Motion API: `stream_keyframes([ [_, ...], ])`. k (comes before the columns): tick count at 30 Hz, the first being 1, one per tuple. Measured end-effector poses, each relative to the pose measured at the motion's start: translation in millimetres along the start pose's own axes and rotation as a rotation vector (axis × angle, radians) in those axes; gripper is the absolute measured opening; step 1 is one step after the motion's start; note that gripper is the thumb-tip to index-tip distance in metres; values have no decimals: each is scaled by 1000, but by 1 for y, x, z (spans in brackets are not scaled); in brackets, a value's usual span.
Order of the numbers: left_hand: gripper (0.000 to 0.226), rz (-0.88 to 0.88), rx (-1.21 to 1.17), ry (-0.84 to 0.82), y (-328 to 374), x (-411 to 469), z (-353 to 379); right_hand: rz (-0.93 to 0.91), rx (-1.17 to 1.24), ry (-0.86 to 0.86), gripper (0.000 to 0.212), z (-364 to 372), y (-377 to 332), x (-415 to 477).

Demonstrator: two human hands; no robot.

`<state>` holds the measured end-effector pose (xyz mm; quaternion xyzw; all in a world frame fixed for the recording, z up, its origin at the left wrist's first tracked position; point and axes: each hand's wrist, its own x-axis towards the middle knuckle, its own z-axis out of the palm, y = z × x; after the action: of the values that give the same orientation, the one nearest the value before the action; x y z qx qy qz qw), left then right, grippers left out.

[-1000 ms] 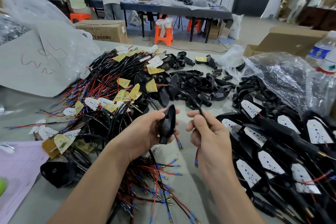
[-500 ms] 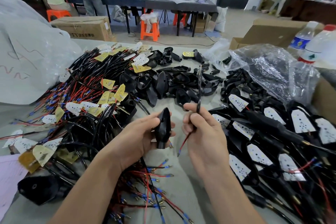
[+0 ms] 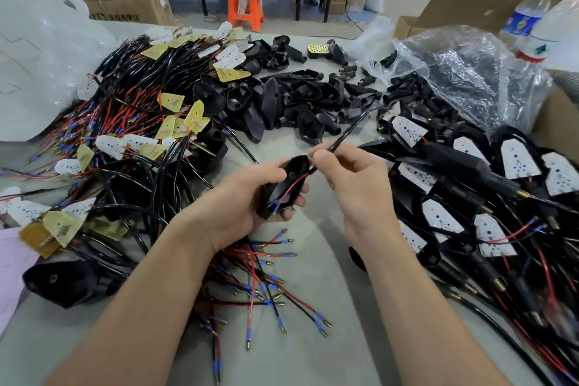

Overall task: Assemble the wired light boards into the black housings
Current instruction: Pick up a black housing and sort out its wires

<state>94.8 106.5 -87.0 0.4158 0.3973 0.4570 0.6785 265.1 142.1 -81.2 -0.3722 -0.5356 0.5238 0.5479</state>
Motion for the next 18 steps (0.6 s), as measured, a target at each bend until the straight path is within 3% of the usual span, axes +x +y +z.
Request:
stream_keyframes([
  [5, 57, 25, 42, 9, 0, -1, 0, -19, -149, 6, 12, -3, 5, -2],
  [8, 65, 36, 77, 39, 0, 1, 1, -13, -44, 50, 9, 0, 3, -3],
  [12, 48, 20, 21, 66, -1, -1, 3, -29, 43, 120, 9, 3, 2, -1],
  [18, 55, 40, 37, 93, 2, -4, -2, -87, -117, 201, 7, 3, 2, -3],
])
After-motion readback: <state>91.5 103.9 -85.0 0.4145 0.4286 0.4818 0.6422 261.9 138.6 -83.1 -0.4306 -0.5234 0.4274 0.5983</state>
